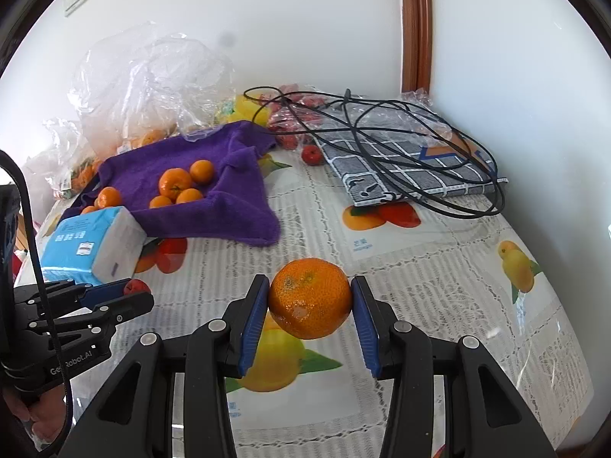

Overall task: Organize fruits
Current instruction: 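Carry the large orange and red apple over the purple towel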

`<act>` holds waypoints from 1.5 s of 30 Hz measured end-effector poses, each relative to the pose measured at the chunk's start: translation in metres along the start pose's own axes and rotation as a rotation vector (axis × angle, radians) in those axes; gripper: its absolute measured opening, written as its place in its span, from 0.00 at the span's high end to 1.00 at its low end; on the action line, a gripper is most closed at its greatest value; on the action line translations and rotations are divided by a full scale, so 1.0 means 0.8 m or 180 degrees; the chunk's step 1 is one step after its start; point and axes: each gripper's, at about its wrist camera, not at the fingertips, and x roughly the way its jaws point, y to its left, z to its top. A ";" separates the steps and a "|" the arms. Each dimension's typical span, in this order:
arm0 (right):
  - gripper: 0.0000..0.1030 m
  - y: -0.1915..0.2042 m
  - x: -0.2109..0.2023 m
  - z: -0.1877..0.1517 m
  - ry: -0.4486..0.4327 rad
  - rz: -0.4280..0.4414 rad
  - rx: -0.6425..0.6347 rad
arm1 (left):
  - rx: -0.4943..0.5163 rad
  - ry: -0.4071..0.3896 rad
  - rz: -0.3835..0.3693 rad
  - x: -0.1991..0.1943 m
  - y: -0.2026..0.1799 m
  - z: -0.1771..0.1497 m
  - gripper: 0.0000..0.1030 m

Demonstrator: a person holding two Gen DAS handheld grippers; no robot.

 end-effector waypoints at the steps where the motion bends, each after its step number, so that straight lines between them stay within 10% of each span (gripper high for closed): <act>1: 0.58 0.003 -0.002 0.000 -0.0007 0.0011 -0.0008 | -0.0005 -0.0029 0.0002 -0.007 0.002 -0.001 0.77; 27: 0.58 0.156 -0.027 0.054 -0.0264 0.0460 -0.0377 | -0.0610 -0.0608 0.0651 -0.138 0.156 -0.022 0.77; 45: 0.58 0.168 -0.045 0.077 -0.0429 0.0545 -0.0412 | -0.0706 -0.0685 0.0703 -0.152 0.152 -0.003 0.77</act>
